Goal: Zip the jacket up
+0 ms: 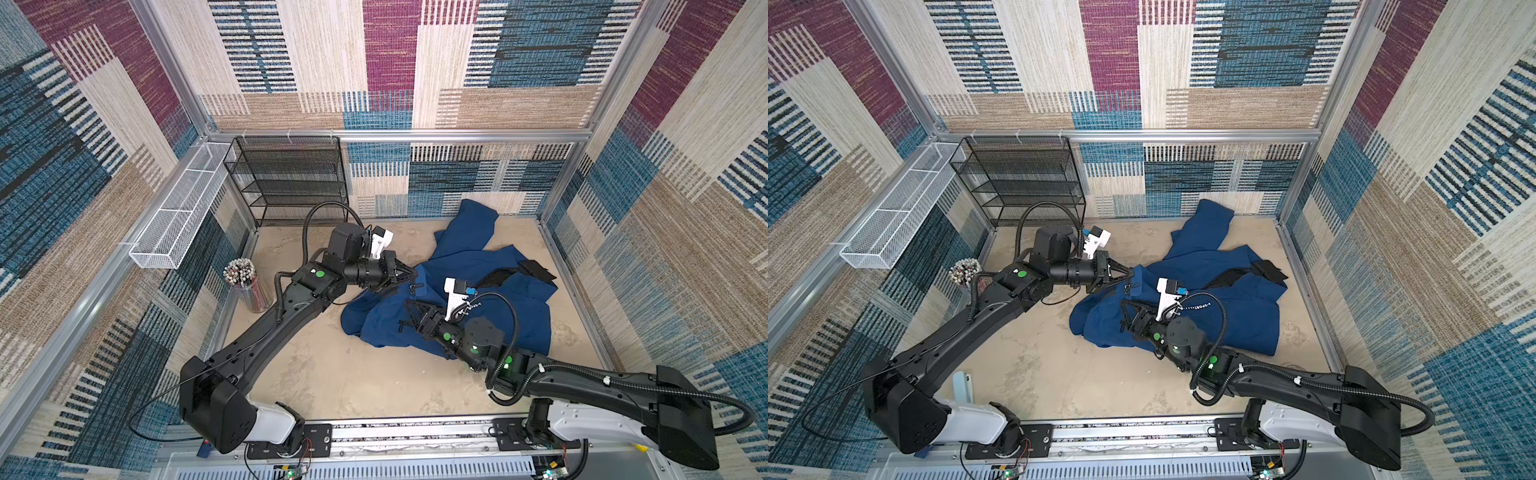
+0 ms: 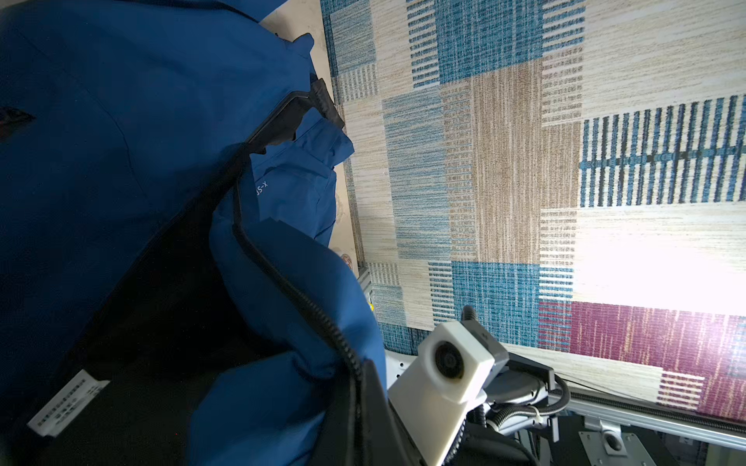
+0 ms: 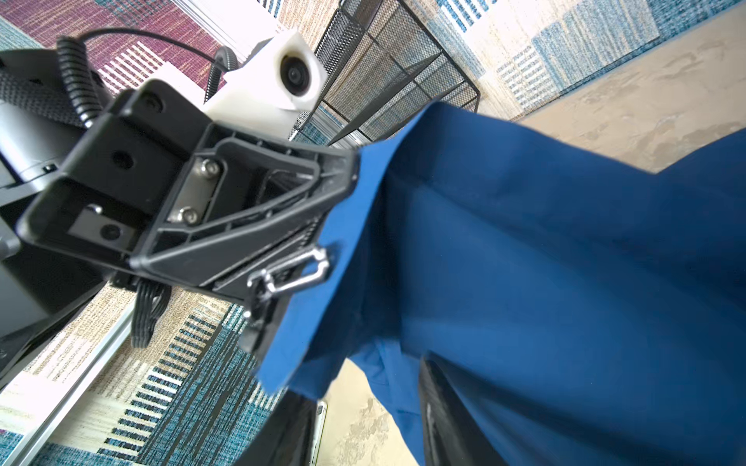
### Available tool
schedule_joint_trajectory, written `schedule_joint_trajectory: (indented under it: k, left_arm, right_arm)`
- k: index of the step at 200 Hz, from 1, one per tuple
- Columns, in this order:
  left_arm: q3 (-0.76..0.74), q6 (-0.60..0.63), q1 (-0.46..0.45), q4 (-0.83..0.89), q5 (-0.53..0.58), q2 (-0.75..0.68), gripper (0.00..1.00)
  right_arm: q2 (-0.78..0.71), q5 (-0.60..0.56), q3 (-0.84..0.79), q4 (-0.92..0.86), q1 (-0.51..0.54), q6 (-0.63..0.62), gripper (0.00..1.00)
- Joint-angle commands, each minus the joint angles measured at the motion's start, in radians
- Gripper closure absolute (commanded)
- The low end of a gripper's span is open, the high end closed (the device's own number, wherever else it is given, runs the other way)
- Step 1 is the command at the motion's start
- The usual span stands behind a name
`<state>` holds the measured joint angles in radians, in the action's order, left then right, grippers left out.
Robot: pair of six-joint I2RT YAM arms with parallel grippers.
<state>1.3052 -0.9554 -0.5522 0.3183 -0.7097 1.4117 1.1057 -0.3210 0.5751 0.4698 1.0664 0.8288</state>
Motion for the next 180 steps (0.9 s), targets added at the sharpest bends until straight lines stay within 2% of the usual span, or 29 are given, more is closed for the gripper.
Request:
schedule_joint_trajectory:
  k: [1,45,93,147,180]
  left_arm:
    - [-0.006,-0.015,0.001,-0.059,0.000,-0.011,1.00]
    - [-0.008,-0.023,0.003,-0.069,0.003,-0.011,1.00]
    - [-0.030,-0.034,0.003,-0.088,0.010,-0.024,1.00]
    - [-0.050,-0.046,0.003,-0.105,0.015,-0.037,1.00]
    - [-0.044,-0.042,0.003,-0.100,0.018,-0.037,1.00]
  right_arm:
    - [0.018,0.050,0.009,0.083,-0.009,-0.023,0.57]
    - [0.054,0.082,0.012,0.116,-0.011,-0.010,0.61]
    - [0.057,0.072,-0.020,0.178,-0.027,0.024,0.71]
    - [0.083,0.095,-0.011,0.190,-0.040,0.037,0.73]
    - [0.092,0.107,0.007,0.177,-0.041,0.031,0.84]
